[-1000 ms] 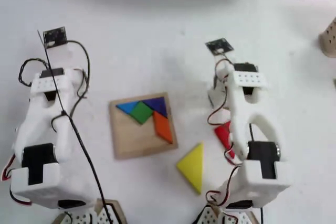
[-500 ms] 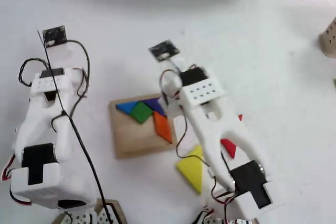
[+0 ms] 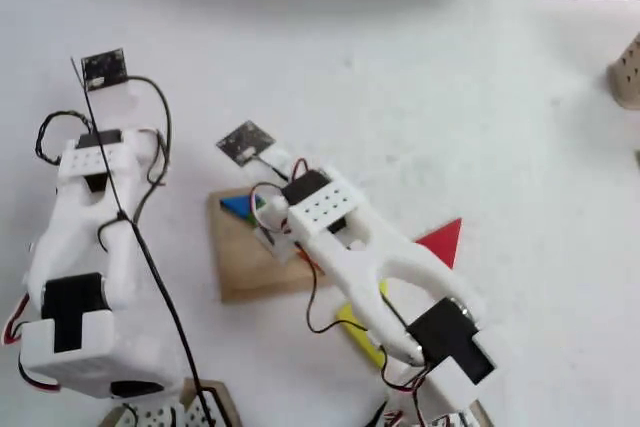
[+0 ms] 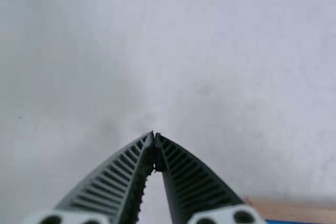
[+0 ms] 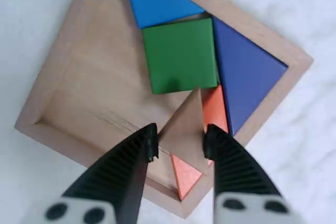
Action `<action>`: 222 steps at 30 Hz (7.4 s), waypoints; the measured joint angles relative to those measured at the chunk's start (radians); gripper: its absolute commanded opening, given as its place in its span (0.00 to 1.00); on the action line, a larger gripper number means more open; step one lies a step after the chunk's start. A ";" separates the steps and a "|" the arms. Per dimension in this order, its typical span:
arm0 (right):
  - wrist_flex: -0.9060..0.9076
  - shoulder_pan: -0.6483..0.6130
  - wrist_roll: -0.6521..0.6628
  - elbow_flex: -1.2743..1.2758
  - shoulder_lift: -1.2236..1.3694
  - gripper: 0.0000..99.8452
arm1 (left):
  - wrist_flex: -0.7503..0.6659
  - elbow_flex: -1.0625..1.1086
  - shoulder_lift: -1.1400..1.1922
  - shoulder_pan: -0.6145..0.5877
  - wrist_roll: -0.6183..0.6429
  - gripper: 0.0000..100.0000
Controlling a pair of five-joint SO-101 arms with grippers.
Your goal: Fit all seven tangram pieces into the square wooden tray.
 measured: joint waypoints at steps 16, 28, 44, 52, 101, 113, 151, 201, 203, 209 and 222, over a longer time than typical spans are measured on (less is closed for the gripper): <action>0.190 0.190 0.157 0.192 -0.423 0.25 | 0.032 0.000 0.000 0.000 0.000 0.02; -0.149 0.454 0.091 0.485 -0.591 0.04 | 0.002 0.206 -0.199 0.097 0.000 0.02; -0.166 0.598 0.049 0.491 -0.591 0.04 | 0.192 0.661 -0.928 0.505 -0.160 0.02; -0.192 0.606 0.048 0.491 -0.591 0.04 | 0.265 0.657 -0.781 0.689 -0.153 0.02; -0.193 0.605 0.046 0.491 -0.591 0.04 | -0.044 0.482 -0.295 0.753 0.032 0.02; -0.193 0.605 0.046 0.491 -0.591 0.04 | -0.052 0.482 -0.295 0.713 0.032 0.02; -0.193 0.603 0.049 0.503 -0.591 0.04 | 0.153 0.127 0.005 0.423 -0.035 0.07; -0.414 0.588 0.104 0.632 -0.591 0.04 | 0.091 -0.072 0.046 0.468 -0.040 0.32; -0.420 0.589 0.104 0.638 -0.591 0.04 | 0.118 -0.072 0.041 0.427 -0.040 0.32; -0.439 0.588 0.106 0.654 -0.591 0.04 | 0.155 -0.072 0.041 0.304 -0.040 0.32; -0.540 0.588 0.120 0.736 -0.591 0.04 | 0.078 0.129 -0.101 0.215 -0.040 0.32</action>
